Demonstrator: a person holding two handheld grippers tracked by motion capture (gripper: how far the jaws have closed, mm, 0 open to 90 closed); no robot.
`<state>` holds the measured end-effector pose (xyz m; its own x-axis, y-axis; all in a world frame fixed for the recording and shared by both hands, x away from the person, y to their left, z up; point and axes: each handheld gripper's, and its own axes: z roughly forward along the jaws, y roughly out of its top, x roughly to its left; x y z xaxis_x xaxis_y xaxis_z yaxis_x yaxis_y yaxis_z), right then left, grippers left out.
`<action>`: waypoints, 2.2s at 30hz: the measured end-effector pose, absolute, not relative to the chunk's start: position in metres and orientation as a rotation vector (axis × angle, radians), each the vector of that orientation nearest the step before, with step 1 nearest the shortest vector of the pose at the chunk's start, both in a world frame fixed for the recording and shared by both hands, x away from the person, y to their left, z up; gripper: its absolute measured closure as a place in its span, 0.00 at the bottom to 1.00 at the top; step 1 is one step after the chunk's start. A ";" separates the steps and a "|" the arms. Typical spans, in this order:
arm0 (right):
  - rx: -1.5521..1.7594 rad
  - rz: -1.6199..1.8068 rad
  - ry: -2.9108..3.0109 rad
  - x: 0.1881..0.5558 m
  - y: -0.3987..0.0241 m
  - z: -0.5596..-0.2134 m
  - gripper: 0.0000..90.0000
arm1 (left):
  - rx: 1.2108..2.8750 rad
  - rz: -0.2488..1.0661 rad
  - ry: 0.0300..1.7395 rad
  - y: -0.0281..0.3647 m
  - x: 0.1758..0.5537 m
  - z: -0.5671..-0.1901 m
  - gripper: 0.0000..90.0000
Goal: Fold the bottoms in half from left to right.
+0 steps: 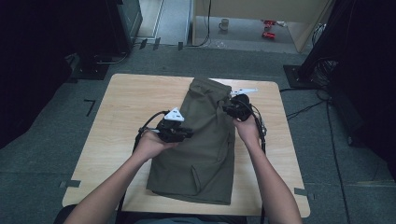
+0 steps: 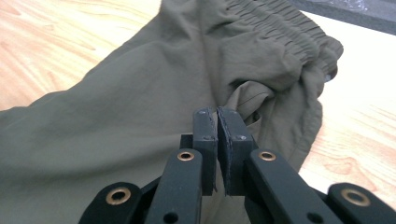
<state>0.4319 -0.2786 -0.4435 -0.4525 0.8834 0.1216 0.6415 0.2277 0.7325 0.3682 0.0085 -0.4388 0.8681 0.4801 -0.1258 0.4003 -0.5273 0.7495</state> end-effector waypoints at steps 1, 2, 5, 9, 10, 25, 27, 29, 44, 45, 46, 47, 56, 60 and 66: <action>1.412 1.069 2.189 0.430 -0.278 -0.443 0.96 | 2.188 0.119 0.646 0.012 0.370 -0.440 0.88; 1.410 1.073 2.191 0.427 -0.278 -0.444 0.96 | 2.183 0.119 0.656 0.016 0.372 -0.441 0.88; 1.387 1.088 2.196 0.420 -0.276 -0.444 0.96 | 2.169 0.129 0.678 0.027 0.377 -0.444 0.88; 1.360 1.102 2.203 0.411 -0.273 -0.447 0.94 | 2.134 0.122 0.719 0.042 0.383 -0.448 0.88; 1.348 1.115 2.203 0.408 -0.273 -0.448 0.93 | 2.132 0.124 0.723 0.045 0.383 -0.449 0.88; 1.266 1.156 2.291 0.366 -0.265 -0.475 0.84 | 2.157 0.141 0.741 0.062 0.387 -0.479 0.79; 1.259 1.154 2.301 0.362 -0.264 -0.477 0.83 | 2.169 0.146 0.736 0.062 0.386 -0.484 0.78; 1.263 1.163 2.313 0.358 -0.264 -0.481 0.81 | 2.171 0.127 0.739 0.061 0.385 -0.488 0.78; 1.327 1.059 2.333 0.338 -0.280 -0.511 0.59 | 2.275 0.176 0.704 0.053 0.375 -0.504 0.72; 1.315 1.062 2.330 0.338 -0.280 -0.512 0.59 | 2.278 0.179 0.705 0.053 0.375 -0.504 0.72; 1.302 1.059 2.329 0.338 -0.280 -0.512 0.59 | 2.278 0.178 0.711 0.053 0.374 -0.504 0.72; 1.295 1.060 2.324 0.337 -0.280 -0.513 0.58 | 2.277 0.172 0.718 0.053 0.374 -0.504 0.72; 1.246 1.025 2.277 0.332 -0.269 -0.516 0.55 | 2.251 0.187 0.762 0.058 0.365 -0.506 0.72; 1.239 1.031 2.284 0.332 -0.264 -0.517 0.54 | 2.231 0.174 0.790 0.064 0.360 -0.506 0.71; 1.215 1.045 2.294 0.332 -0.256 -0.517 0.52 | 2.237 0.165 0.822 0.070 0.352 -0.505 0.66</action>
<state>0.3316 -0.2563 -0.5174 -0.5758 0.8166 0.0389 0.5653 0.3633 0.7406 0.3516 0.0702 -0.5046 0.7868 0.6047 -0.1236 0.5106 -0.5253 0.6808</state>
